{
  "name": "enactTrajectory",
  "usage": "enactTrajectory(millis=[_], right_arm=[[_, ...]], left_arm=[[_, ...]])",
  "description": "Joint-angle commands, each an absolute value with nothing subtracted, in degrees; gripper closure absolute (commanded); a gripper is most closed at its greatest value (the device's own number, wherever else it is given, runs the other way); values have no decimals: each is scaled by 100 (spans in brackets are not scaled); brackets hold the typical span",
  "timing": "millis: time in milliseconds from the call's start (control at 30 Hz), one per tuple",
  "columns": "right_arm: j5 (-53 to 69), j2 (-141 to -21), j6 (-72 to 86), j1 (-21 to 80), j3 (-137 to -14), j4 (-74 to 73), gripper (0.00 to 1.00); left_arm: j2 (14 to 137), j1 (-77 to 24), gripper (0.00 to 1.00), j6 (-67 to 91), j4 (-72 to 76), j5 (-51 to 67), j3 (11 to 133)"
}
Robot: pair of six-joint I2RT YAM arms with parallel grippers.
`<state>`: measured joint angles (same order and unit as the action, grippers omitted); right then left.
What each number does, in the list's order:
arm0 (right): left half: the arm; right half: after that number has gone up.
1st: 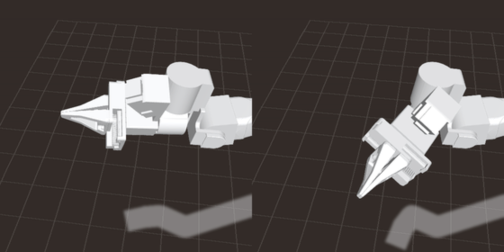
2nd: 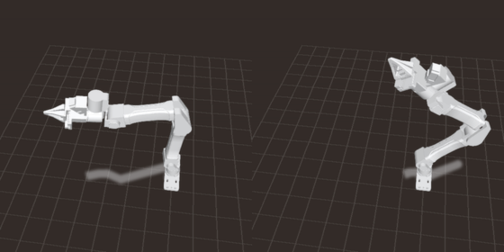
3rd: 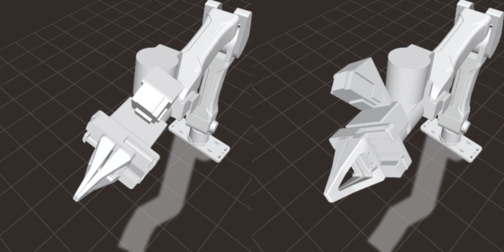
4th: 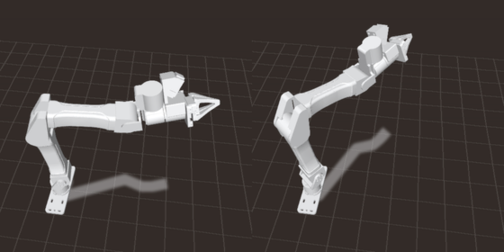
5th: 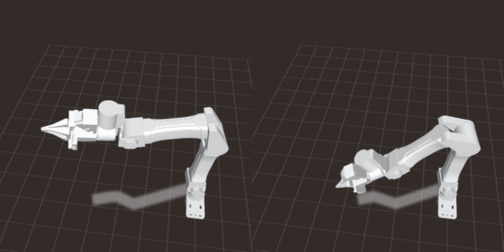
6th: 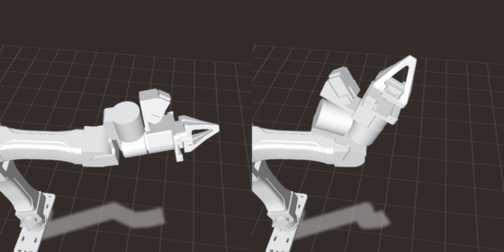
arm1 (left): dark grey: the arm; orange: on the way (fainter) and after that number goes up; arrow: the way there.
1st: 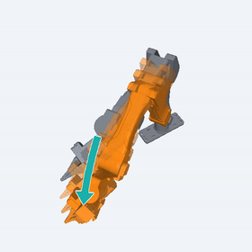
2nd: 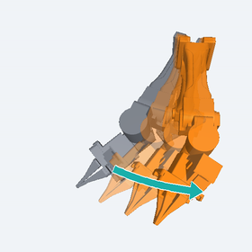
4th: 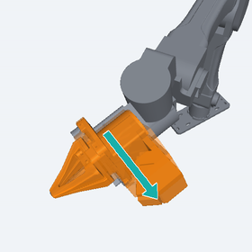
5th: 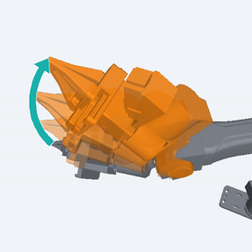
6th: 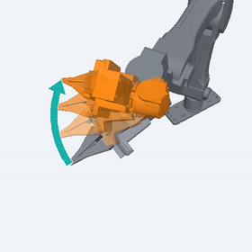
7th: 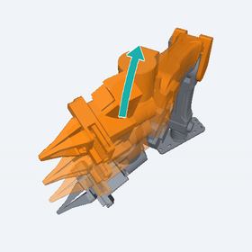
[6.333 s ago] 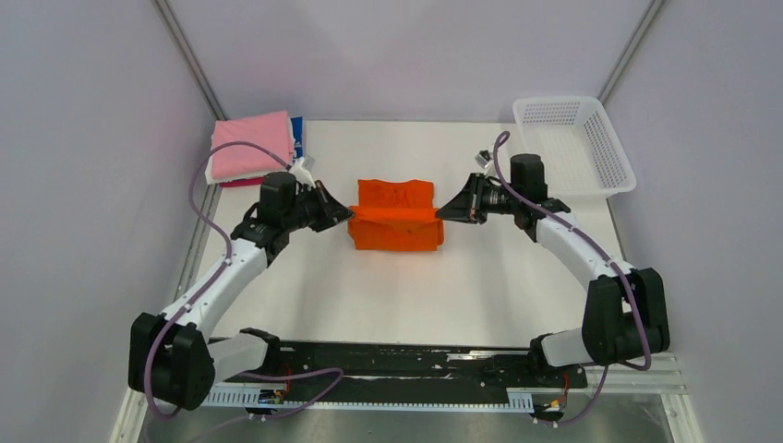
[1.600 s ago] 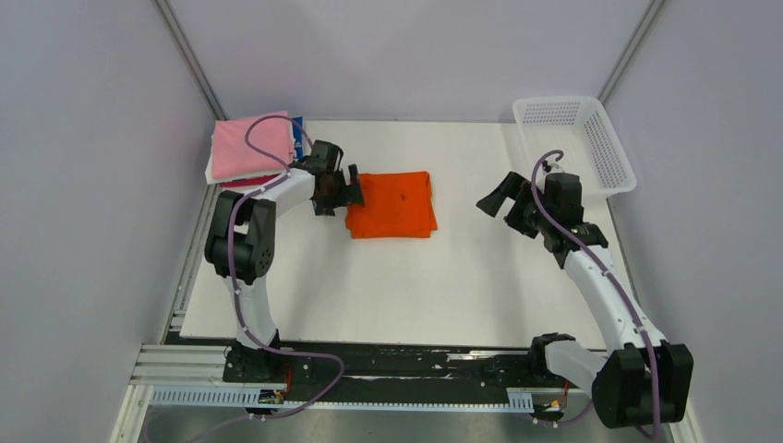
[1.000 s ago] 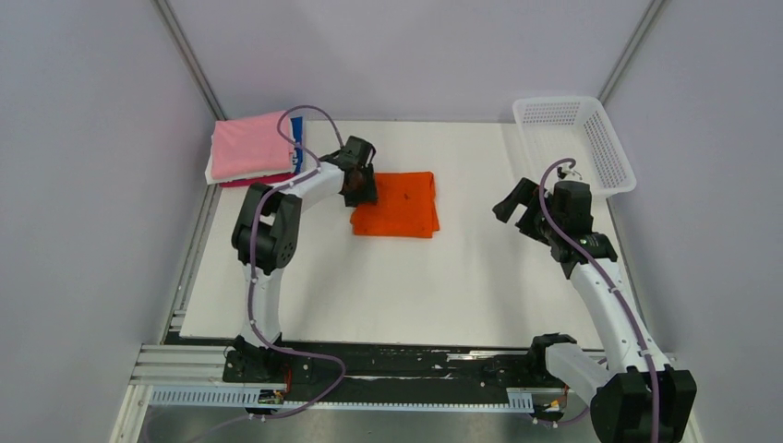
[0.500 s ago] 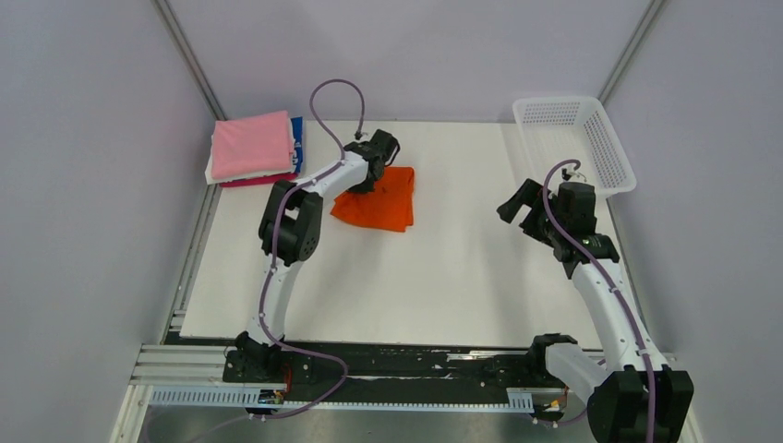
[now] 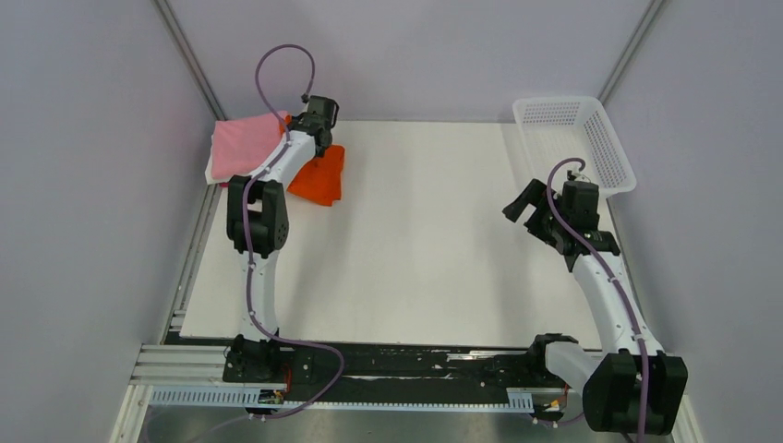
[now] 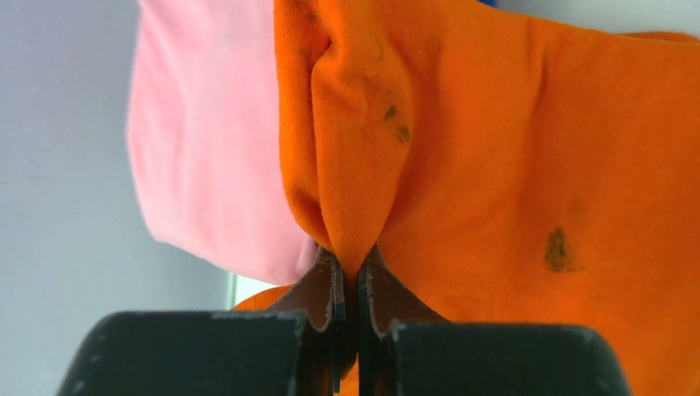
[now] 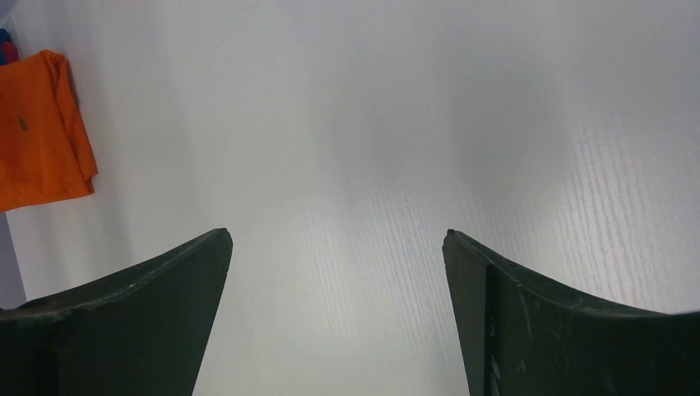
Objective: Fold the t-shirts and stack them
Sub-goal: Put the neatly folded tshirt into the corner of the board with the left arm
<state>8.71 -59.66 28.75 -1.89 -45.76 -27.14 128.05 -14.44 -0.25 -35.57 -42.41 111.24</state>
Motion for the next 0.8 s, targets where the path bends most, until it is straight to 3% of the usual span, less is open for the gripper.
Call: enactTrajectory(millis=[0, 767], right_arm=[[997, -6114, 2743, -292, -4670, -2500, 0], [1221, -6143, 2742, -552, -4737, -2504, 0]], left_arm=[[12404, -1192, 100, -997, -2925, -4530, 11530], [11697, -1090, 100, -1408, -3126, -4546, 12831]])
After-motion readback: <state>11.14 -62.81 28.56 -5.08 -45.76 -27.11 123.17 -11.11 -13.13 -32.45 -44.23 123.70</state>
